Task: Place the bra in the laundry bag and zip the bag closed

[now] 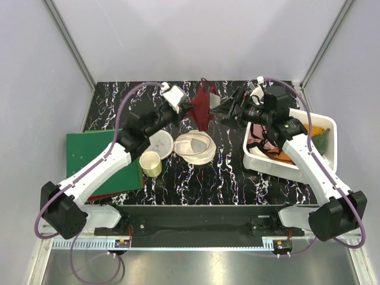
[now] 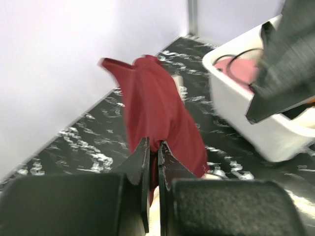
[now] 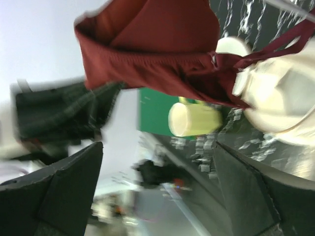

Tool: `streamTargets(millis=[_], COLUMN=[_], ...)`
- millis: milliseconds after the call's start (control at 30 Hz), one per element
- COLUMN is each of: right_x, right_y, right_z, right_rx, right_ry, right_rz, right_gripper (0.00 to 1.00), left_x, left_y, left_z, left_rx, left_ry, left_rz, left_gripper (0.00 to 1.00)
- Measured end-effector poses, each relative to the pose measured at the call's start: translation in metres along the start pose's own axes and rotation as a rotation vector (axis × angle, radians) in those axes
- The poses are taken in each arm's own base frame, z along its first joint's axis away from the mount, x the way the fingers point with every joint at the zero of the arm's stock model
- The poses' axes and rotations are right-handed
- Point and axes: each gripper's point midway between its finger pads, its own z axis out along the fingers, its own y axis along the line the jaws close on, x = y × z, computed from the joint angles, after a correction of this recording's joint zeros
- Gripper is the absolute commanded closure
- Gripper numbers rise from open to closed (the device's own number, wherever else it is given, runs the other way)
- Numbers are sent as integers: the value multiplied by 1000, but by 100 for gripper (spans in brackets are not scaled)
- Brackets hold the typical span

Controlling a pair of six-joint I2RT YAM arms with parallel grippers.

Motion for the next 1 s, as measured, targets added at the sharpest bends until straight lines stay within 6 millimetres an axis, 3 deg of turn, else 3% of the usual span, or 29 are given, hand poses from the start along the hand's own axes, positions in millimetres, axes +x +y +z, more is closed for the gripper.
streamTargets(millis=[200, 400, 600, 800, 1000], right_x=[7, 12, 12, 6, -5], right_y=[12, 27, 21, 12, -7], right_z=[-22, -30, -24, -15, -22], right_rx=[-84, -201, -228, -199, -98], right_ry=[9, 8, 13, 0, -74], right_rz=[-440, -682, -751, -746, -750], right_gripper=[0, 0, 1, 0, 5], left_x=[-17, -27, -44, -59, -66], left_y=[10, 11, -12, -9, -17], left_z=[-15, -29, -41, -58, -71], left_rx=[57, 143, 307, 378, 450], left_ry=[2, 6, 7, -11, 0], left_rz=[-290, -537, -677, -735, -753], left_gripper=[100, 100, 100, 100, 100])
